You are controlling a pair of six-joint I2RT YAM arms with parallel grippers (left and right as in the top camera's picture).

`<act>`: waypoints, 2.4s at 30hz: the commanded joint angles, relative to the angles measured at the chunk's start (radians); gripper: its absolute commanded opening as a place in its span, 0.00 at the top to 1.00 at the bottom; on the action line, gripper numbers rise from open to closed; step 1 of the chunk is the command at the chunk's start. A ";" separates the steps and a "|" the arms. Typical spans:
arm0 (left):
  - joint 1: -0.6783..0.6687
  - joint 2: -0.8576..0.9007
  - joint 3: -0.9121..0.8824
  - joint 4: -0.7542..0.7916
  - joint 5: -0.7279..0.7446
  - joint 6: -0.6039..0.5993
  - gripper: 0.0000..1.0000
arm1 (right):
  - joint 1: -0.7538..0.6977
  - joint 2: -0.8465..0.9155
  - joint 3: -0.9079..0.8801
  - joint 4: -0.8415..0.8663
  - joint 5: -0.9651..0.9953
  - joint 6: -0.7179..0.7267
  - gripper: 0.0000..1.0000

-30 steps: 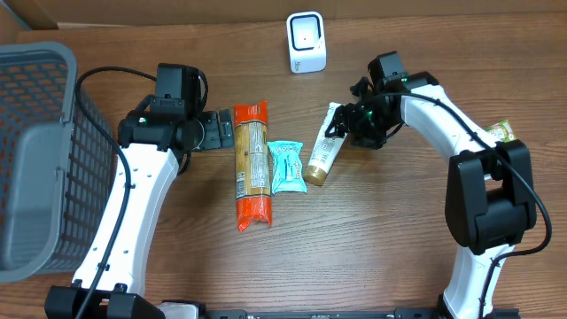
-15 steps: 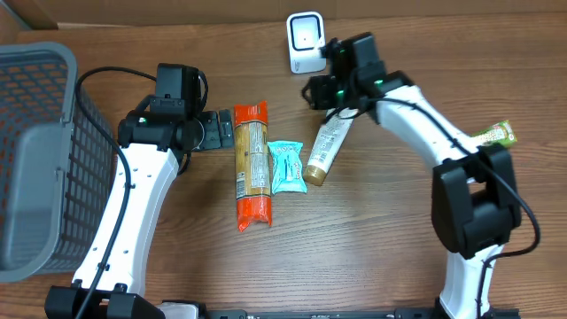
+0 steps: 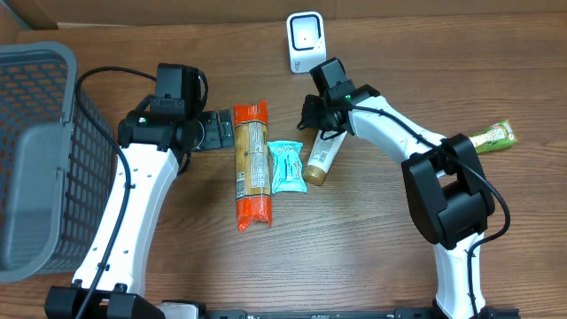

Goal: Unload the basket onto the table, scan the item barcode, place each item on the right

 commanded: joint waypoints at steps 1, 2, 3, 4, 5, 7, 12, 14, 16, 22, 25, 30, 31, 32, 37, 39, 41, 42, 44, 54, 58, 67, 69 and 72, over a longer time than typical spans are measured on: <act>-0.002 0.002 0.005 0.002 -0.009 0.023 0.00 | -0.011 0.010 0.020 -0.024 0.114 0.143 0.96; -0.002 0.002 0.005 0.002 -0.010 0.023 0.01 | -0.013 0.010 0.020 -0.037 0.114 0.156 0.96; -0.002 0.002 0.005 0.002 -0.009 0.023 0.00 | -0.015 0.010 0.021 -0.053 0.113 0.167 0.96; -0.002 0.002 0.005 0.002 -0.009 0.023 0.00 | -0.018 0.009 0.022 -0.067 0.113 0.179 0.96; -0.002 0.002 0.005 0.002 -0.009 0.023 0.00 | -0.022 0.007 0.023 -0.085 0.105 0.186 0.96; -0.002 0.002 0.005 0.002 -0.009 0.023 0.00 | -0.047 -0.004 0.024 -0.130 0.055 0.183 0.96; -0.002 0.002 0.005 0.002 -0.009 0.023 0.00 | -0.137 -0.010 0.043 -0.257 -0.056 0.111 0.96; -0.002 0.002 0.005 0.002 -0.010 0.023 0.00 | -0.189 -0.010 0.043 -0.304 -0.128 0.035 0.96; -0.002 0.002 0.005 0.002 -0.009 0.023 0.00 | -0.235 -0.010 0.043 -0.350 -0.184 -0.087 0.96; -0.002 0.002 0.005 0.002 -0.009 0.023 0.00 | -0.320 -0.009 0.031 -0.550 -0.175 -0.457 0.96; -0.002 0.002 0.005 0.002 -0.010 0.023 0.00 | -0.309 -0.009 0.013 -0.622 -0.176 -0.542 0.96; -0.002 0.002 0.005 0.002 -0.009 0.023 0.01 | -0.254 -0.009 -0.029 -0.700 -0.179 -0.603 0.96; -0.002 0.002 0.005 0.002 -0.010 0.023 0.00 | -0.239 -0.009 -0.043 -0.718 -0.179 -0.613 0.96; -0.002 0.002 0.005 0.002 -0.010 0.023 0.00 | -0.225 -0.009 -0.054 -0.732 -0.179 -0.628 0.96; -0.002 0.002 0.005 0.002 -0.009 0.023 0.00 | -0.161 -0.009 -0.085 -0.765 -0.174 -0.664 0.94; -0.002 0.002 0.005 0.002 -0.010 0.023 0.01 | -0.157 -0.010 -0.084 -0.739 -0.171 -0.665 0.93; -0.002 0.002 0.005 0.002 -0.009 0.023 0.00 | -0.180 -0.010 -0.075 -0.706 -0.184 -0.654 0.90; -0.002 0.002 0.005 0.002 -0.009 0.023 0.00 | -0.204 -0.013 -0.066 -0.694 -0.214 -0.654 0.87; -0.002 0.002 0.005 0.002 -0.009 0.023 0.00 | -0.265 -0.030 -0.054 -0.665 -0.283 -0.654 0.83; -0.002 0.002 0.005 0.002 -0.009 0.023 0.00 | -0.438 -0.185 -0.052 -0.666 -0.433 -0.689 0.07; -0.002 0.002 0.005 0.002 -0.010 0.023 0.00 | -0.424 -0.184 -0.109 -0.695 -0.437 -0.709 0.00; -0.002 0.002 0.005 0.002 -0.009 0.023 0.00 | -0.348 -0.184 -0.343 -0.435 -0.561 -0.737 0.12; -0.002 0.002 0.005 0.002 -0.009 0.023 0.01 | -0.334 -0.184 -0.365 -0.406 -0.561 -0.738 0.13; -0.002 0.002 0.005 0.002 -0.009 0.023 0.00 | -0.317 -0.184 -0.381 -0.365 -0.561 -0.737 0.13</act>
